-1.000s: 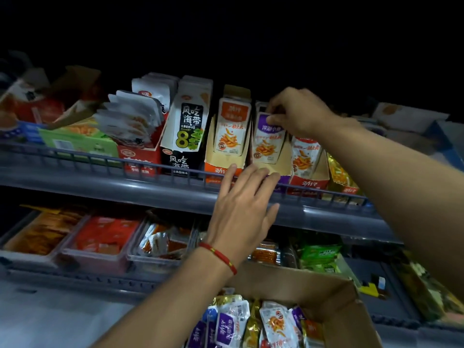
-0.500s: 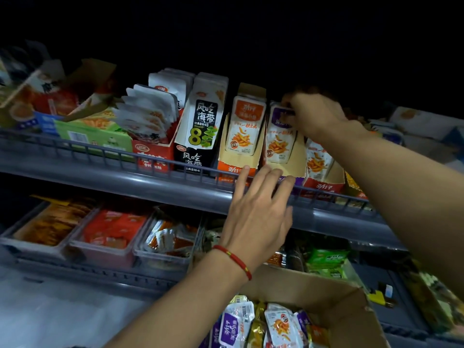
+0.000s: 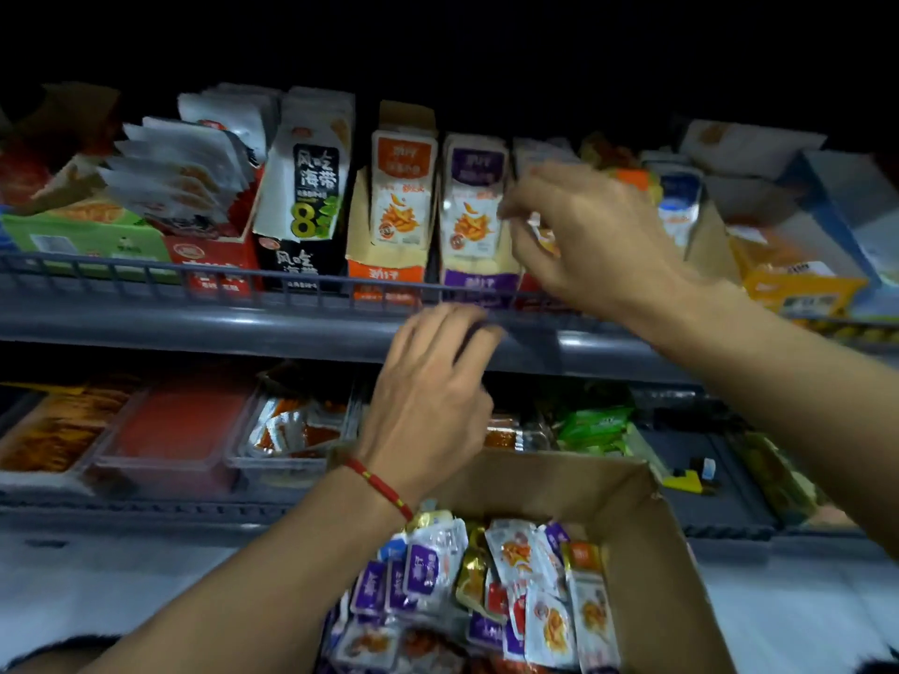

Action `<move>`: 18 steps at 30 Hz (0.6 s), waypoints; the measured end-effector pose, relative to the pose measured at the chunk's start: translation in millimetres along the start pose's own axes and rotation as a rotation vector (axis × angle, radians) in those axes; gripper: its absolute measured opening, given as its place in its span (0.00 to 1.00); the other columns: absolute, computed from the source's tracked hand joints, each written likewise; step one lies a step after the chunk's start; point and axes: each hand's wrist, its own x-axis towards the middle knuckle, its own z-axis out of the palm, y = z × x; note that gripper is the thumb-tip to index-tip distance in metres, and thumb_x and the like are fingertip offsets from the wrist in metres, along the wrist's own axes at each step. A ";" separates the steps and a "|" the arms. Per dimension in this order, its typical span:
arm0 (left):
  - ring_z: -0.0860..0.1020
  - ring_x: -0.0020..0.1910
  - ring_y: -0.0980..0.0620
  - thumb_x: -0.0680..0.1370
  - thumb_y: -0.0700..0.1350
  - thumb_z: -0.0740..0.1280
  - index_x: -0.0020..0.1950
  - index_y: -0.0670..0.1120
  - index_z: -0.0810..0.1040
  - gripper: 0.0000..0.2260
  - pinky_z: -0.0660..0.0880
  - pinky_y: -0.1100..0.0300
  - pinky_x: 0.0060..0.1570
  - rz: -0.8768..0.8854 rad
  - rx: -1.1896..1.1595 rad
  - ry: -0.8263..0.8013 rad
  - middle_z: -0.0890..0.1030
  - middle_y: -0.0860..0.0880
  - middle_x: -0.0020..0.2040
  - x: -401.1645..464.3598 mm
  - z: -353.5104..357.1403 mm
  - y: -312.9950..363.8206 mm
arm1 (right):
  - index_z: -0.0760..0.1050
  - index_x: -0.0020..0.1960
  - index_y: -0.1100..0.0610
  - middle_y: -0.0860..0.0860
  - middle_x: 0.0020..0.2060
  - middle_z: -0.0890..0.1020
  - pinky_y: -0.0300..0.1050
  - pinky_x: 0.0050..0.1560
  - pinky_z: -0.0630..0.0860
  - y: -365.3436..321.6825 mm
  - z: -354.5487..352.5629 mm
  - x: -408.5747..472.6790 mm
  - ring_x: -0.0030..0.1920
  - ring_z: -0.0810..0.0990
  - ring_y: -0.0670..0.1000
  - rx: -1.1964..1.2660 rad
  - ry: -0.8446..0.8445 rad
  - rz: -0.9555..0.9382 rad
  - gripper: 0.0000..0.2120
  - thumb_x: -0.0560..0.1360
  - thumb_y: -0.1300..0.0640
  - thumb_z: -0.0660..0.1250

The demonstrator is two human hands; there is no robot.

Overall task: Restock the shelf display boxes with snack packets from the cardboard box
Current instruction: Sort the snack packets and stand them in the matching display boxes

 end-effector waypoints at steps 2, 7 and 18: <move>0.75 0.59 0.45 0.69 0.39 0.65 0.59 0.43 0.78 0.19 0.73 0.50 0.56 0.051 -0.048 -0.060 0.78 0.45 0.57 -16.6 8.9 12.1 | 0.79 0.54 0.56 0.54 0.47 0.81 0.53 0.37 0.76 -8.5 -2.8 -44.9 0.46 0.80 0.60 0.051 -0.078 0.003 0.12 0.78 0.53 0.59; 0.77 0.55 0.44 0.72 0.44 0.65 0.55 0.46 0.80 0.13 0.76 0.52 0.54 0.005 -0.177 -0.607 0.81 0.46 0.51 -72.1 63.9 41.6 | 0.79 0.53 0.53 0.50 0.45 0.81 0.52 0.35 0.78 -10.3 23.1 -152.8 0.43 0.82 0.57 0.112 -0.390 0.058 0.12 0.77 0.52 0.59; 0.78 0.54 0.43 0.77 0.40 0.65 0.60 0.42 0.79 0.12 0.76 0.51 0.58 -0.211 -0.189 -1.001 0.79 0.37 0.60 -103.3 190.0 102.3 | 0.81 0.52 0.48 0.50 0.46 0.84 0.55 0.43 0.82 19.3 45.6 -201.9 0.45 0.82 0.56 0.332 -0.611 0.366 0.08 0.78 0.49 0.64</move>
